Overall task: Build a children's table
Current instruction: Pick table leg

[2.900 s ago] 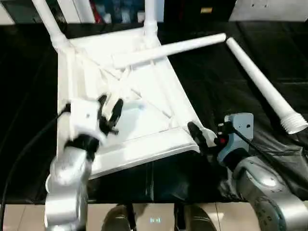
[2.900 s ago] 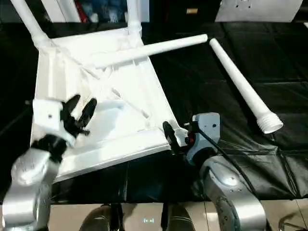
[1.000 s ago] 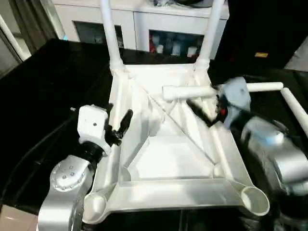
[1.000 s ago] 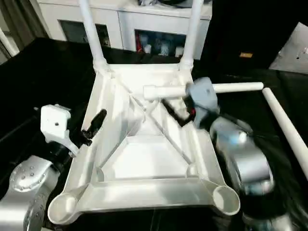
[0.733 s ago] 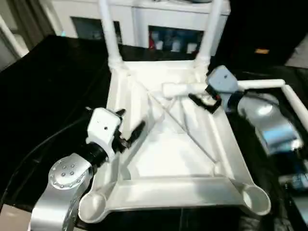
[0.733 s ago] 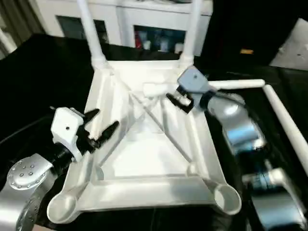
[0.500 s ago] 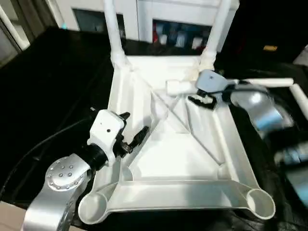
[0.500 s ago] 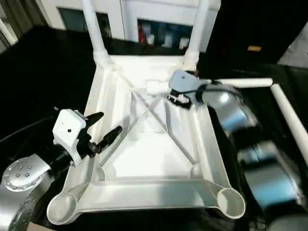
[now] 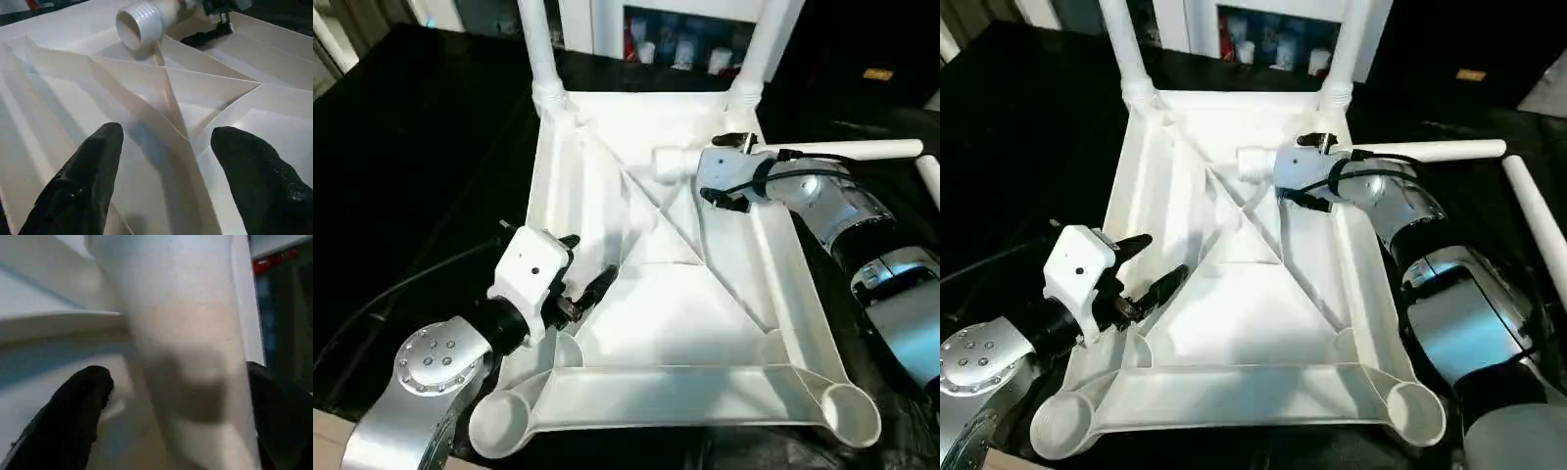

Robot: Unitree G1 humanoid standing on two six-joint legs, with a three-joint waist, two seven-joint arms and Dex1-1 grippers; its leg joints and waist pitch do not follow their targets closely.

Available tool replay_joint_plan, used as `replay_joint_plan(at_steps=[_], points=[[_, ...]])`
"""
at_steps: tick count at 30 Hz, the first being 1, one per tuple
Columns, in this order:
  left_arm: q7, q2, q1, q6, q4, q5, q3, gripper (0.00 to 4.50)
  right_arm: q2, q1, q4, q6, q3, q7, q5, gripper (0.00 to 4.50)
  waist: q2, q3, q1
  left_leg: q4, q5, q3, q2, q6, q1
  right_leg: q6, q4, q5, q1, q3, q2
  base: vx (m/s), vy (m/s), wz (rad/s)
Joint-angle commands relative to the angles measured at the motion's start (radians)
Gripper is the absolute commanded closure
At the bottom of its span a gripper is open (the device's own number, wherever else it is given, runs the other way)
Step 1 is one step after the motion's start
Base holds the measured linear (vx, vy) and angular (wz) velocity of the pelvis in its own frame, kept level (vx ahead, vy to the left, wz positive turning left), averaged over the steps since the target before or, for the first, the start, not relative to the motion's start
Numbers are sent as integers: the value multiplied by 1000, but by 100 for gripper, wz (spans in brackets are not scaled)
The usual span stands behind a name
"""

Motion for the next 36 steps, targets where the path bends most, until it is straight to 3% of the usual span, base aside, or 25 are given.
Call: replay_joint_plan(at_steps=[1, 3, 7, 16, 18, 30, 31, 32, 33, 36], points=[[4, 7, 6, 14, -21, -4, -15, 109, 1, -5, 26, -3, 11, -46, -23, 19, 1, -66, 1, -91, -12, -40, 117, 170, 34, -358, -33, 45, 45, 32, -82, 0, 0, 0], [9, 8, 5, 19, -25, -6, -21, 106, 7, -12, 44, -19, 11, -80, -26, 31, 1, -64, 0, -93, -51, -38, 117, 157, 37, -354, -34, 19, 45, 33, -81, 0, 0, 0], [16, 12, 3, 24, -29, -11, -27, 106, 16, -18, 68, -37, 8, -85, -35, 63, 1, -61, -1, -95, -62, -36, 117, 153, 34, -350, -34, 20, 45, 35, -84, 0, 0, 0], [25, 13, -6, 24, -25, -15, -34, 106, 24, -28, 104, -65, -1, -123, -58, 129, 2, -67, -2, -88, 3, -33, 115, 185, 32, -356, -27, 76, 43, 33, -81, 0, 0, 0], [28, 8, -12, 22, -24, -20, -33, 106, 23, -30, 107, -70, -3, -123, -59, 161, 4, -70, -2, -86, 11, -33, 115, 191, 32, -358, -25, 84, 43, 33, -81, 0, 0, 0], [49, -17, -42, -3, 8, -32, -31, 106, 15, -42, 105, -109, -14, -125, -71, 253, 5, -76, -1, -85, 4, -31, 116, 193, 30, -364, -25, 82, 44, 31, -80, 0, 0, 0], [50, -18, -46, -5, 14, -33, -32, 106, 14, -43, 104, -112, -15, -124, -71, 253, 11, -78, -1, -83, 3, -32, 116, 192, 30, -365, -22, 82, 45, 31, -80, 0, 0, 0], [50, -19, -50, -12, 21, -32, -33, 106, 11, -45, 98, -122, -15, -118, -70, 257, 7, -79, -2, -83, 11, -31, 115, 195, 30, -366, -22, 96, 45, 30, -79, 0, 0, 0], [50, -21, -55, -18, 29, -32, -34, 106, 8, -45, 93, -131, -16, -114, -69, 261, 15, -84, -2, -80, 19, -30, 114, 197, 32, -370, -21, 105, 44, 29, -77, 0, 0, 0], [50, -27, -72, -33, 53, -35, -37, 106, -4, -47, 80, -156, -19, -100, -68, 264, 12, -85, 0, -79, 26, -30, 114, 205, 31, -374, -20, 115, 45, 30, -78, 0, 0, 0]])
